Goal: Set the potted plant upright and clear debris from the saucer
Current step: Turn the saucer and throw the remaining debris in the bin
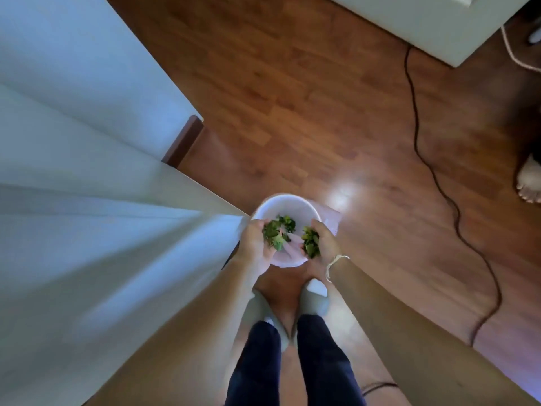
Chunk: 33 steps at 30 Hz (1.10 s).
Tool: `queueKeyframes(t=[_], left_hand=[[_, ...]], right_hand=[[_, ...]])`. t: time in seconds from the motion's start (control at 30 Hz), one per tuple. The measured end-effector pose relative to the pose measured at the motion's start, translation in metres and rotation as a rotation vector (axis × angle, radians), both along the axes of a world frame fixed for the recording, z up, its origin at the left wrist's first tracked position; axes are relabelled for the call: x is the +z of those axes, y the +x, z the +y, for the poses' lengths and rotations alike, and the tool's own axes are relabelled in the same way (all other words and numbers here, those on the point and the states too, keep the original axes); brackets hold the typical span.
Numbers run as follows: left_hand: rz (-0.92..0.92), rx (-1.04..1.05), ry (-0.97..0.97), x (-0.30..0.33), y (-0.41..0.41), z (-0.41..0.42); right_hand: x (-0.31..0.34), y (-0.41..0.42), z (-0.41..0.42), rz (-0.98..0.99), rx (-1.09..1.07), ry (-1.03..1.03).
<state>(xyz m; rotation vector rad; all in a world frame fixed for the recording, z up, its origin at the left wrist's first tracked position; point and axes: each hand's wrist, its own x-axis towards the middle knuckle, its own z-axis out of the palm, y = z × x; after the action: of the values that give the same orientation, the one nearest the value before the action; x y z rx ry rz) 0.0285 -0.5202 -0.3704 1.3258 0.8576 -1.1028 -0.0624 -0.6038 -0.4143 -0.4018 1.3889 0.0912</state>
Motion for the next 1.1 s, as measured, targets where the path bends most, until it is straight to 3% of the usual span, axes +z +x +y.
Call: queueKeyframes(t=[0.3, 0.77, 1.1], left_hand=[[0.035, -0.100, 0.071, -0.063, 0.002, 0.009], [-0.015, -0.199, 0.061, -0.018, 0.018, 0.000], [-0.021, -0.228, 0.063, -0.006, 0.009, 0.006]], right_hand=[[-0.046, 0.006, 0.012, -0.015, -0.040, 0.036], [0.001, 0.025, 0.002, 0.015, -0.044, 0.021], [0.001, 0.018, 0.011, 0.022, 0.090, -0.113]])
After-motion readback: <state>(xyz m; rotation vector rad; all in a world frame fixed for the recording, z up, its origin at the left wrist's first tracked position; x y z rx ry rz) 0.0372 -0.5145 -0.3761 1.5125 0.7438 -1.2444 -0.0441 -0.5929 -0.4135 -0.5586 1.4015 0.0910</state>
